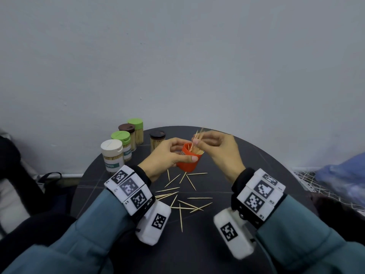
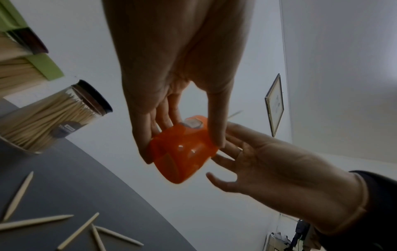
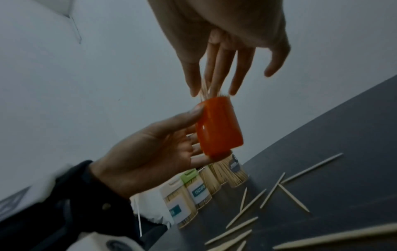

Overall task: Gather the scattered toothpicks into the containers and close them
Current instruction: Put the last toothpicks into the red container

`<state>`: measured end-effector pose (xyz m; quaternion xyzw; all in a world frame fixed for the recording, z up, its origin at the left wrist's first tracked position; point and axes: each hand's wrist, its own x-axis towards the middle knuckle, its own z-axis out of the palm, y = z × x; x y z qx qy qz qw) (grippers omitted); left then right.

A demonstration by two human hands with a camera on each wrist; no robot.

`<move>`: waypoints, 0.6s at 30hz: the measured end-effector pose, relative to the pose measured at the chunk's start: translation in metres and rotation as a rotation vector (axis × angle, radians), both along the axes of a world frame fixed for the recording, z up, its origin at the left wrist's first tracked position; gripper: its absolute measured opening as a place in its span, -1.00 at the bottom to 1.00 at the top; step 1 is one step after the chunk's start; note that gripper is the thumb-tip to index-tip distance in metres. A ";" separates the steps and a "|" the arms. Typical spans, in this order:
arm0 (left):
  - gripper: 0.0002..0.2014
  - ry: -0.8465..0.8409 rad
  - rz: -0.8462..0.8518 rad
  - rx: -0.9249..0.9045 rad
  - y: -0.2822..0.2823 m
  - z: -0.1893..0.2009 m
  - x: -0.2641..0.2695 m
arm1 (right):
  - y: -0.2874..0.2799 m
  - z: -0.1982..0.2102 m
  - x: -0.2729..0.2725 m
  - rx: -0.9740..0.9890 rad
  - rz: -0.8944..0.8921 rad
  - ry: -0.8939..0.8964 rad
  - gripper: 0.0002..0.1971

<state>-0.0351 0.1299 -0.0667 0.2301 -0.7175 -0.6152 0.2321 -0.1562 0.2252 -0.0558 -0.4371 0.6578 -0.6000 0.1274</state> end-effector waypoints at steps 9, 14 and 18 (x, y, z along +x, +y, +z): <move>-0.53 -0.008 -0.035 -0.016 0.000 0.000 0.000 | 0.004 0.002 -0.006 0.029 0.061 0.032 -0.89; -0.52 -0.006 -0.044 -0.003 -0.001 -0.001 0.000 | 0.004 -0.006 -0.003 0.054 0.077 0.035 -0.81; -0.54 -0.008 -0.030 -0.001 -0.002 -0.001 0.000 | 0.003 -0.008 0.001 0.149 0.157 0.027 -0.65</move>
